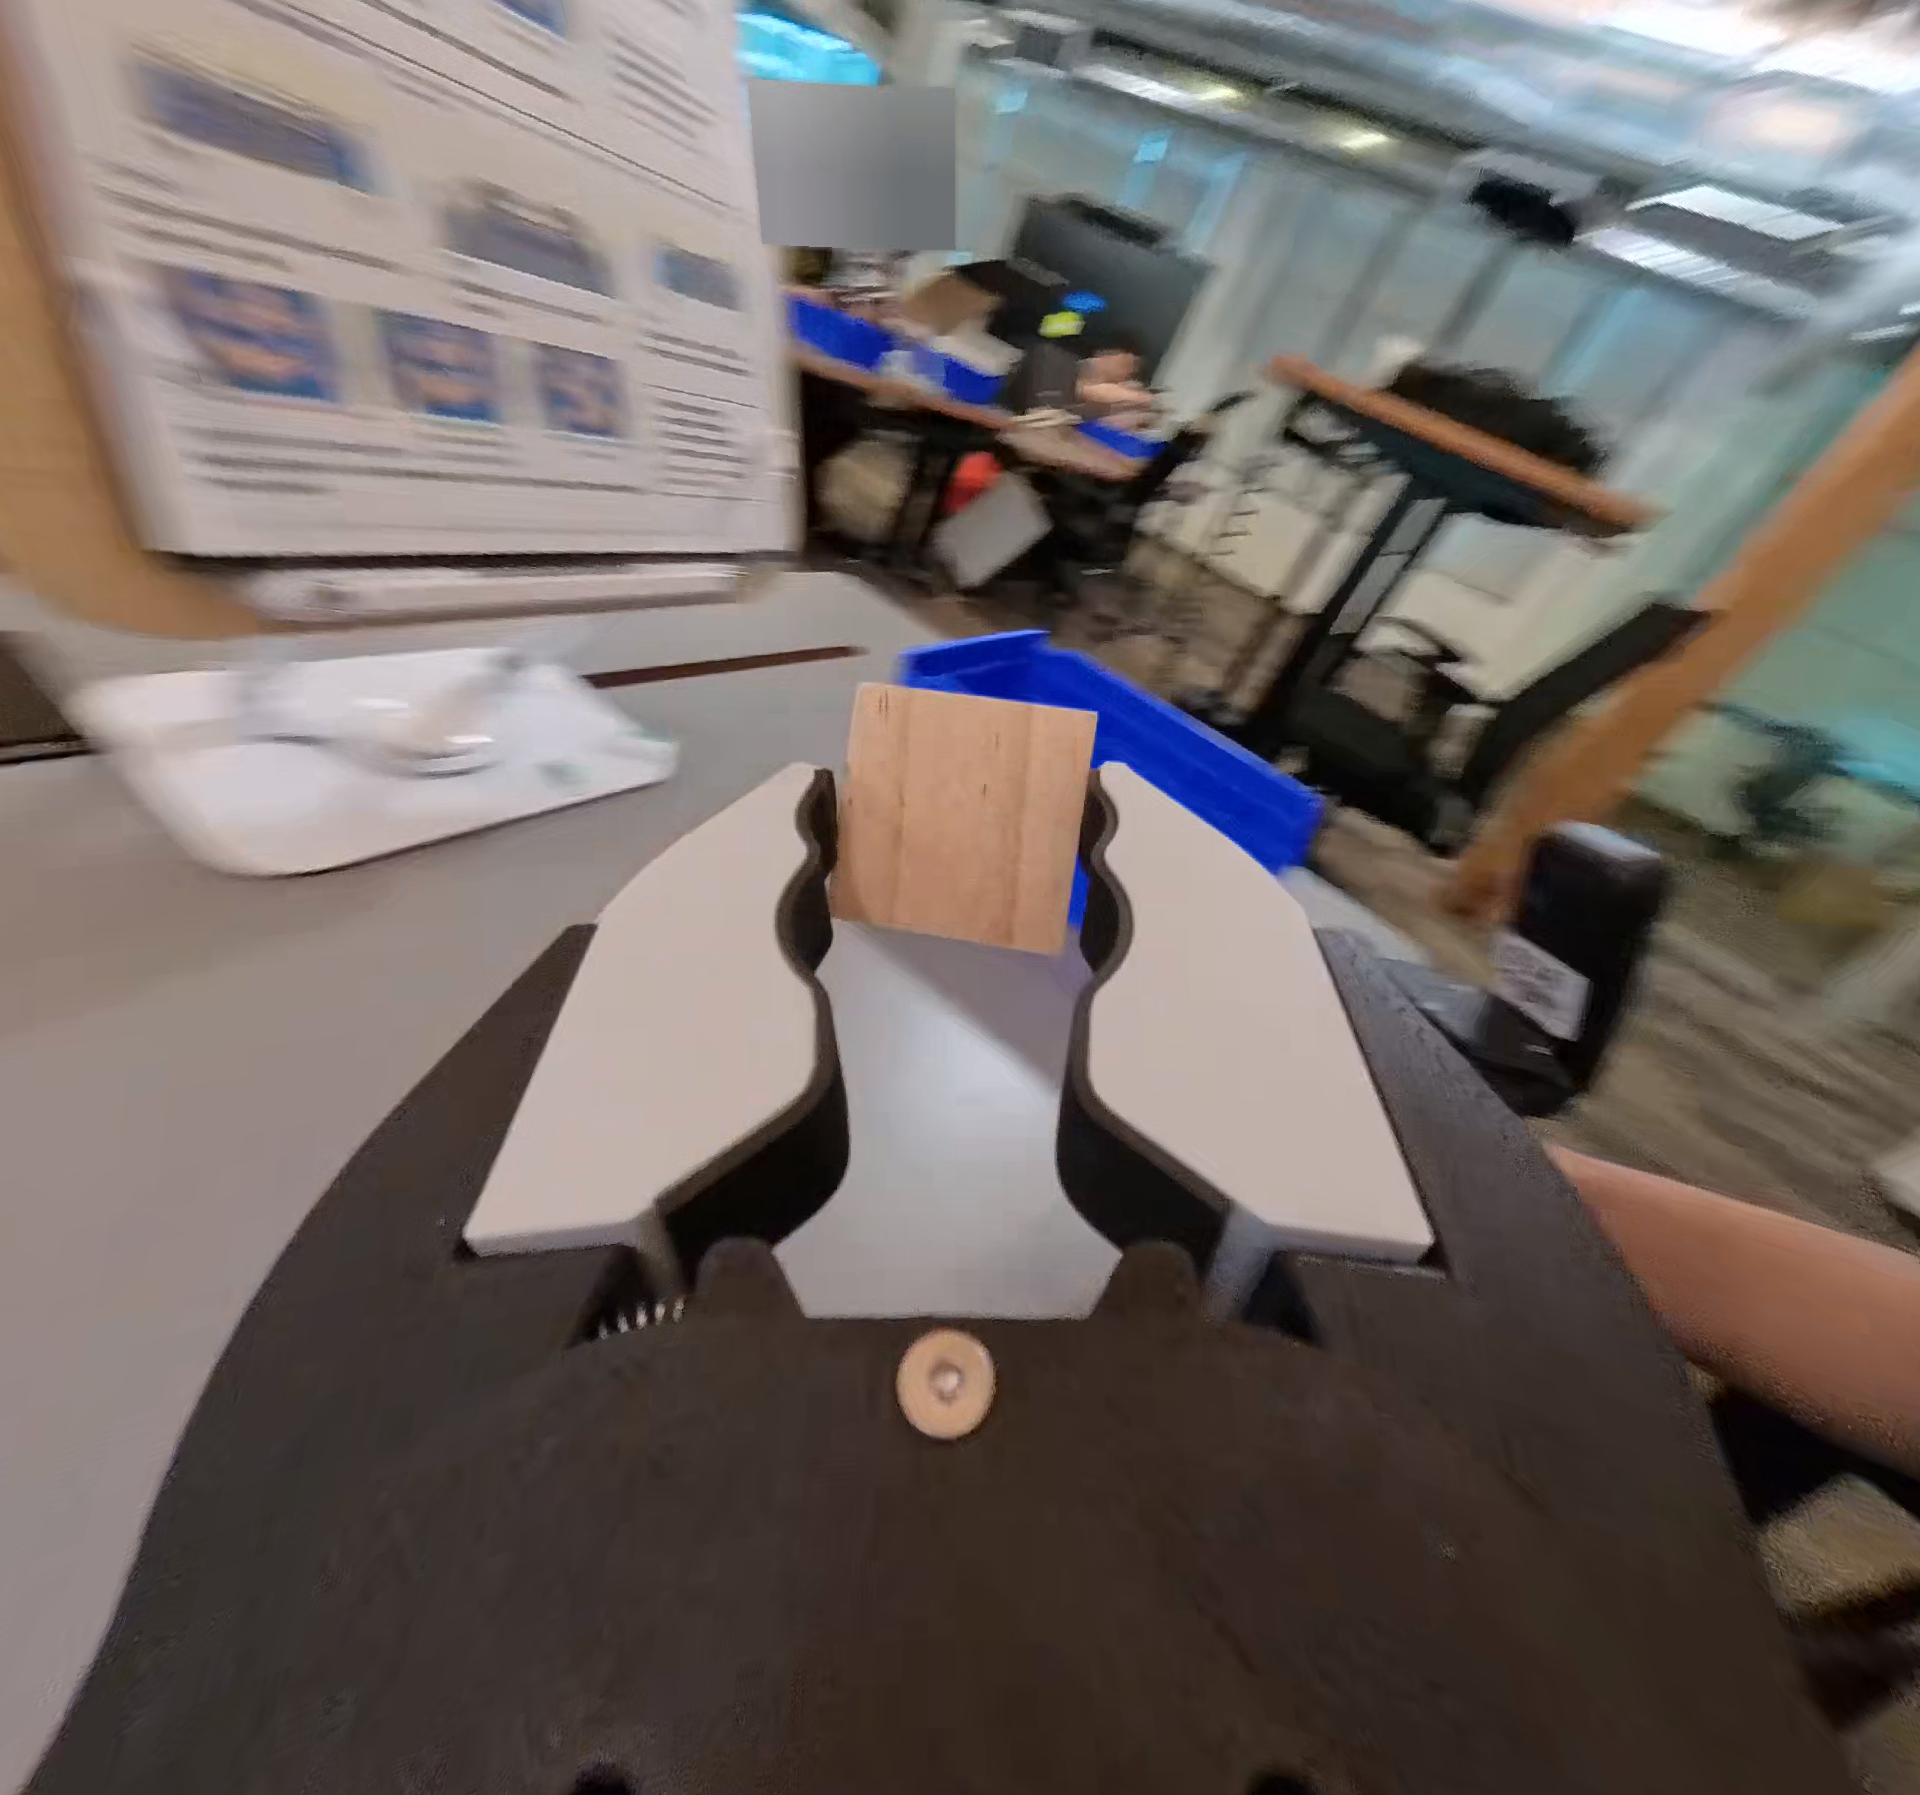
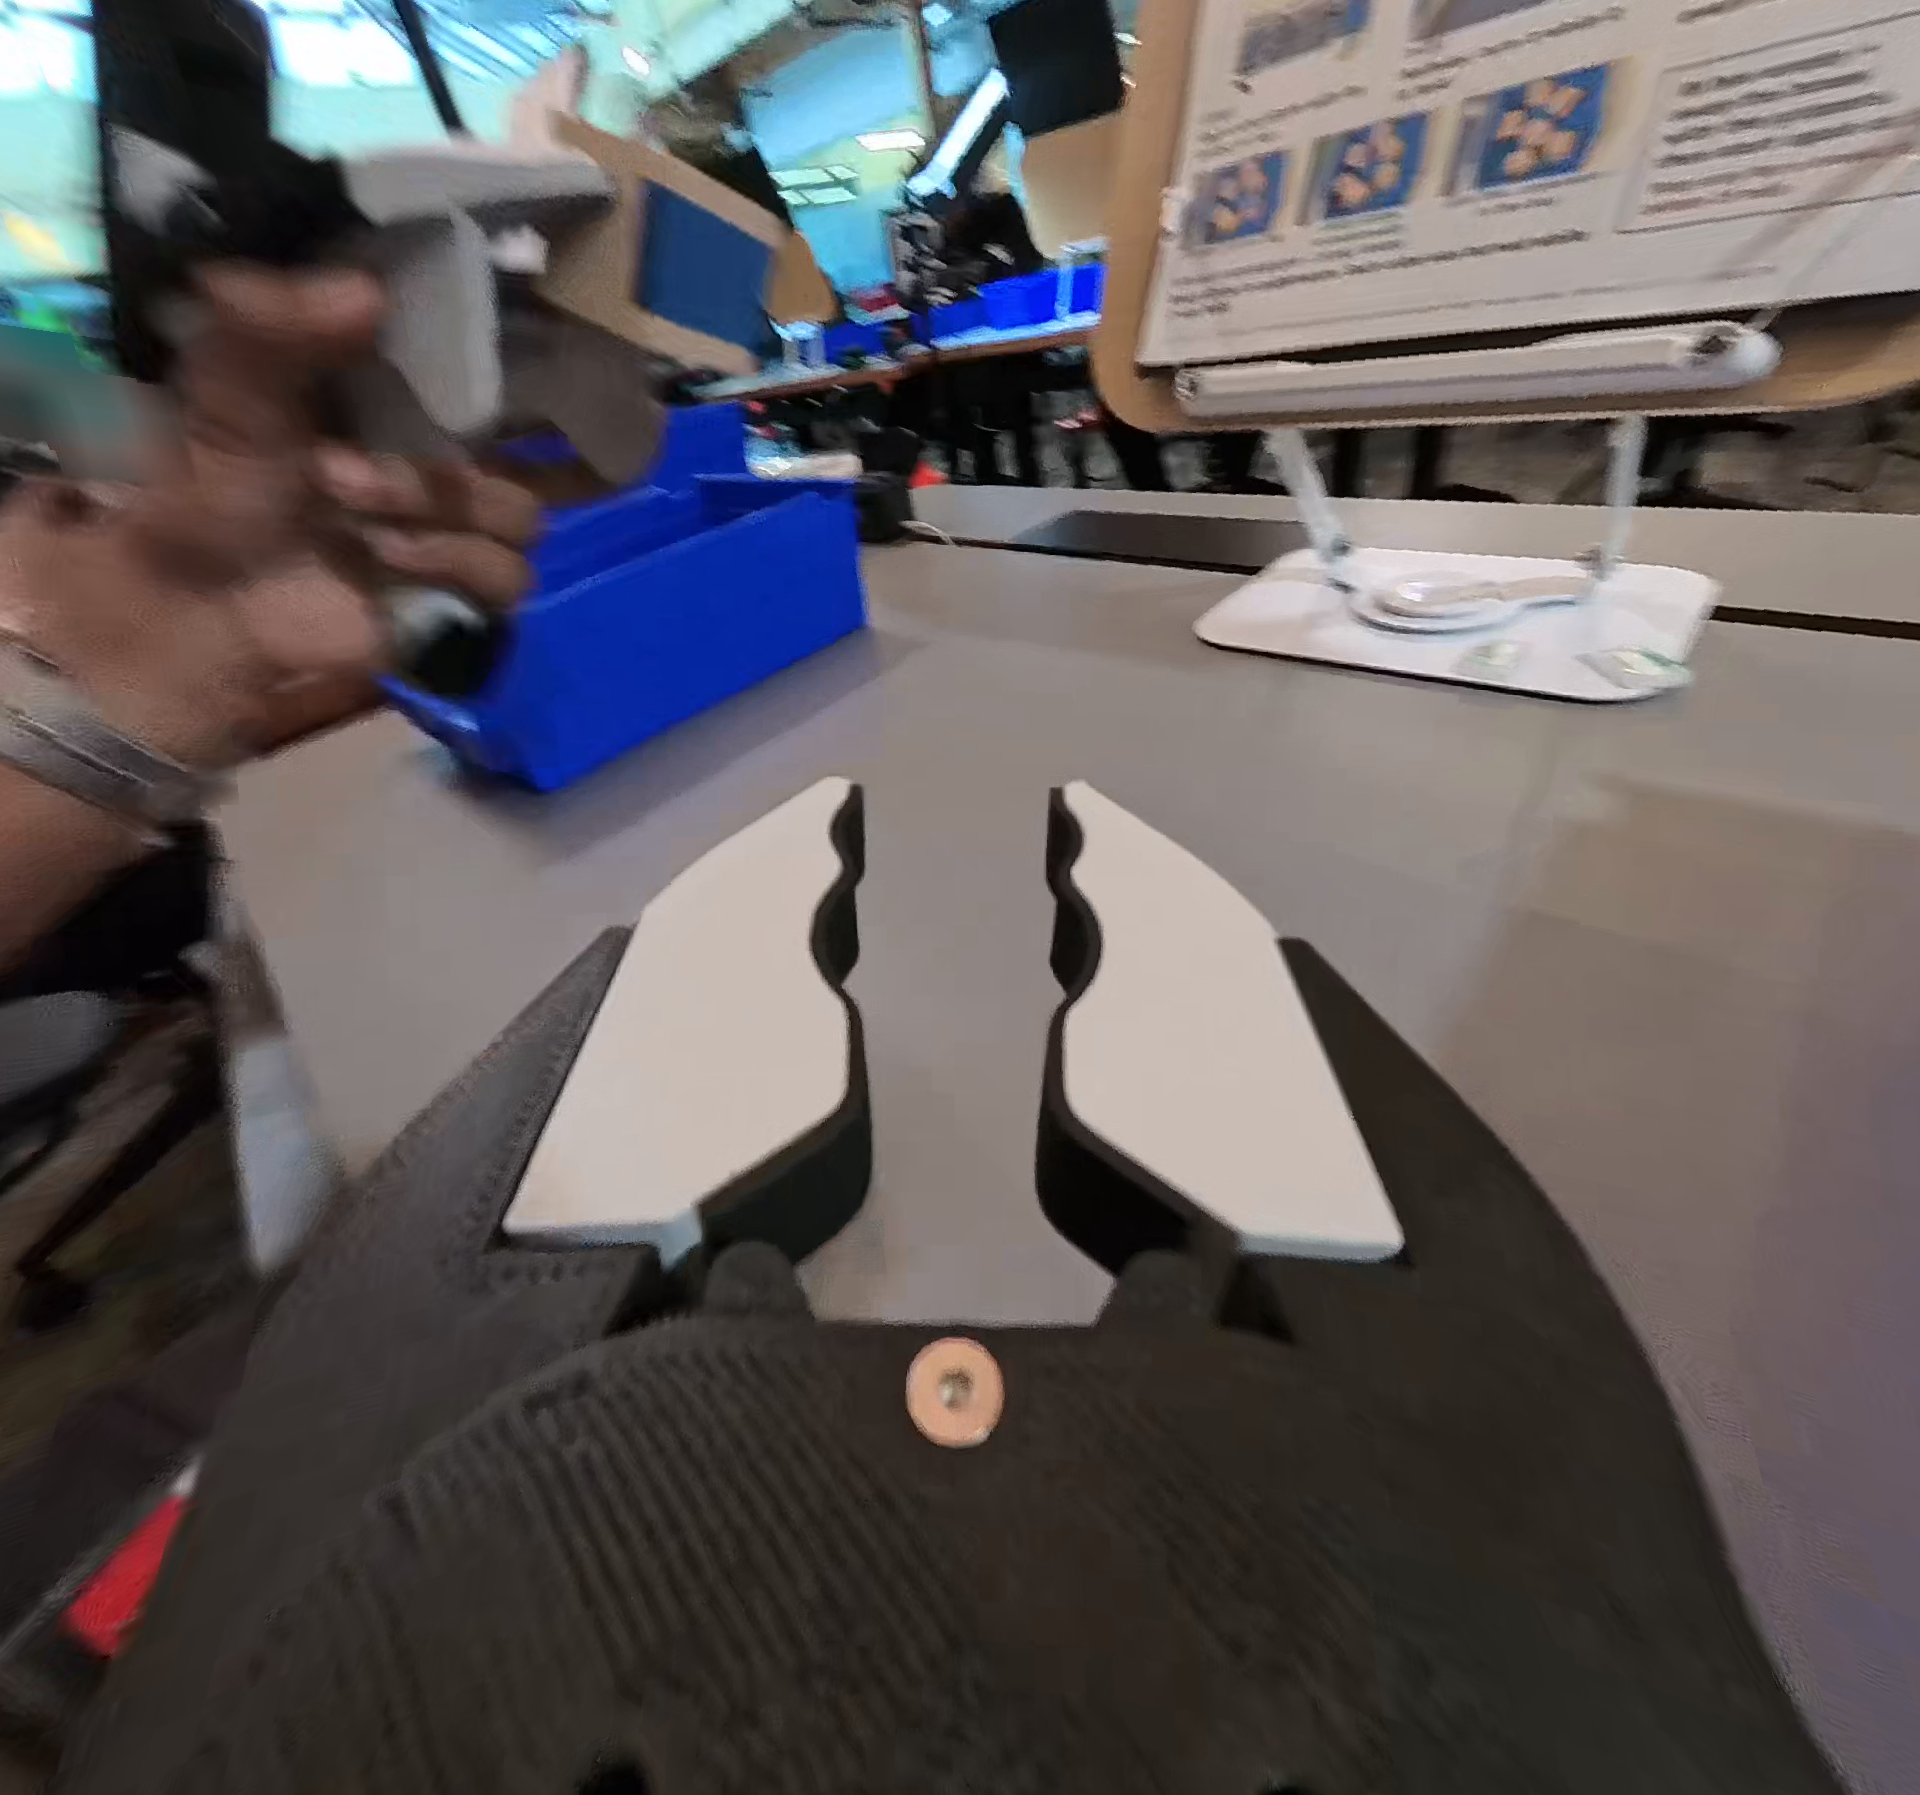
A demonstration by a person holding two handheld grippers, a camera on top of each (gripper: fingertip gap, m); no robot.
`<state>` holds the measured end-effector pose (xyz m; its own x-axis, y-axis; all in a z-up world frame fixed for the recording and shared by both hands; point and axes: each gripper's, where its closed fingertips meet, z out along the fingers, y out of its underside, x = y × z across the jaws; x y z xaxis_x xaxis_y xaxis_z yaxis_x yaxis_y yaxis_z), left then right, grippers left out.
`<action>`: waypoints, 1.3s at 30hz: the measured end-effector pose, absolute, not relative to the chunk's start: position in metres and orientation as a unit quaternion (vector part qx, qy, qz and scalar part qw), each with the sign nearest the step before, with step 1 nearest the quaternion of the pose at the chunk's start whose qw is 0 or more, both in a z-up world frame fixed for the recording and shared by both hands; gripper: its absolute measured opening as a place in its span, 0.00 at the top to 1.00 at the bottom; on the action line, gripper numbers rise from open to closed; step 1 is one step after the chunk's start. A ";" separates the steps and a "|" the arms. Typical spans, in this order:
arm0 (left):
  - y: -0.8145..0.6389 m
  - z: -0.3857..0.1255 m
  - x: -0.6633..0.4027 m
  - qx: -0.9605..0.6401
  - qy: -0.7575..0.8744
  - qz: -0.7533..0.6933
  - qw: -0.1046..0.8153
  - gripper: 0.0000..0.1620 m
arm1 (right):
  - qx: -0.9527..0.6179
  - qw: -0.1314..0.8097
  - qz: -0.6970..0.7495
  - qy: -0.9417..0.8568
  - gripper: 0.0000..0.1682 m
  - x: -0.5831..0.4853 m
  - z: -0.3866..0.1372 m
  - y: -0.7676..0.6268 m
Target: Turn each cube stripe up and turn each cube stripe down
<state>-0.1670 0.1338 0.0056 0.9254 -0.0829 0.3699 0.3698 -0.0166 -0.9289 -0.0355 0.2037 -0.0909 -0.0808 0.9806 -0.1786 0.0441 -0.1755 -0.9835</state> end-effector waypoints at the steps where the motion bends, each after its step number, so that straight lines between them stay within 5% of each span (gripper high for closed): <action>1: 0.145 0.003 -0.147 -0.672 -0.088 -0.214 0.703 0.72 | -0.521 0.411 0.579 -0.475 0.80 -0.034 -0.084 0.198; 5: 0.160 -0.004 -0.098 -0.568 -0.079 -0.409 0.710 0.72 | -0.506 0.366 0.664 -0.412 0.76 -0.023 -0.061 0.195; 16: 0.177 -0.040 -0.046 -0.569 -0.028 -0.481 0.666 0.72 | -0.487 0.269 0.740 -0.377 0.61 -0.021 -0.053 0.181; 29: 0.175 -0.050 -0.019 -0.557 -0.005 -0.556 0.616 0.71 | -0.467 0.262 0.745 -0.398 0.75 -0.020 -0.050 0.178; 39: 0.178 -0.054 -0.054 -0.534 -0.088 -0.542 0.643 0.66 | -0.548 0.430 0.601 -0.393 0.75 -0.010 0.002 0.289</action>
<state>-0.0543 0.1781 -0.0541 0.3964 -0.6039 0.6915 0.7909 -0.1579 -0.5912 -0.0096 0.2888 0.0019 -0.0304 0.9466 -0.3209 -0.0862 -0.3223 -0.9427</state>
